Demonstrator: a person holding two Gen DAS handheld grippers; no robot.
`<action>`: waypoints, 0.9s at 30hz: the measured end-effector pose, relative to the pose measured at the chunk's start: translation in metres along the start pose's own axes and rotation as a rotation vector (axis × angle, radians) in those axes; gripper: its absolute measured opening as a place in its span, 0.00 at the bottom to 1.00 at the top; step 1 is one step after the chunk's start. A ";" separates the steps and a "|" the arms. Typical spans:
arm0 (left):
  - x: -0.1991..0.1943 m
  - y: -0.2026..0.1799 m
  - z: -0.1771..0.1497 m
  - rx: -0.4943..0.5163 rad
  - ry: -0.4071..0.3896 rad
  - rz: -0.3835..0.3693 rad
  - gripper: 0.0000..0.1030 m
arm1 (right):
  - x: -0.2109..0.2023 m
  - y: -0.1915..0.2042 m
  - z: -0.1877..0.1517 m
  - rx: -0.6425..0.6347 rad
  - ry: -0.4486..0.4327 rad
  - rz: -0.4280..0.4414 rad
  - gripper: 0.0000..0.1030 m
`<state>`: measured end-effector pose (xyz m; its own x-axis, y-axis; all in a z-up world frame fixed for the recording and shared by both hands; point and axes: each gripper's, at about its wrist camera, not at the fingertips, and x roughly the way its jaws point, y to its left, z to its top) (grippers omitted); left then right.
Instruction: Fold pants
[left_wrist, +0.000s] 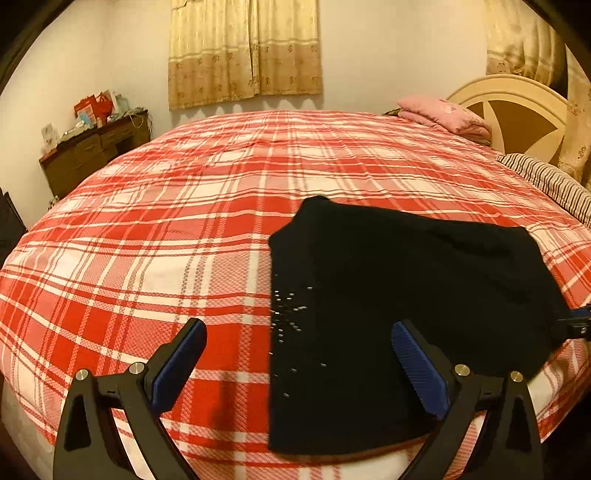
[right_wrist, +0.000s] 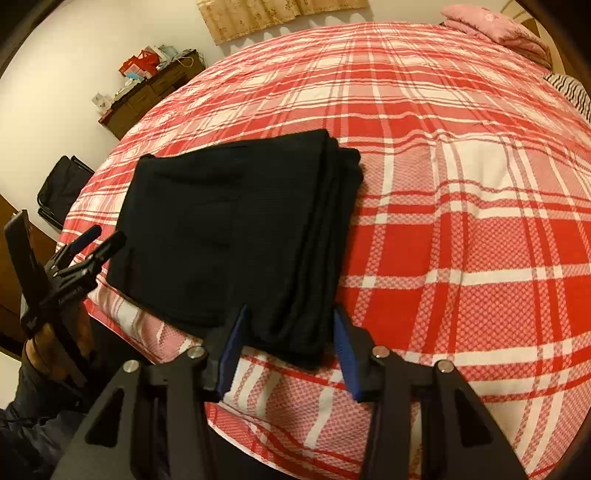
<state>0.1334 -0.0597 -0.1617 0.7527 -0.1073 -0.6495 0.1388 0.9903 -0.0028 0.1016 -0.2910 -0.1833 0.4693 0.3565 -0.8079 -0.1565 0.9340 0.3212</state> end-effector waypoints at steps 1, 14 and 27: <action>0.002 0.001 0.000 0.000 0.001 0.004 0.98 | -0.002 0.001 -0.002 0.005 -0.001 0.000 0.46; 0.016 0.001 0.002 -0.017 0.039 -0.031 0.98 | -0.003 0.010 0.042 0.031 -0.096 -0.047 0.63; 0.022 -0.005 0.010 -0.018 0.070 -0.030 0.98 | 0.012 -0.011 0.034 0.020 -0.077 -0.016 0.68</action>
<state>0.1558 -0.0684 -0.1687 0.7015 -0.1307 -0.7006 0.1484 0.9883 -0.0358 0.1388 -0.2979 -0.1796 0.5375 0.3379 -0.7726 -0.1311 0.9386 0.3193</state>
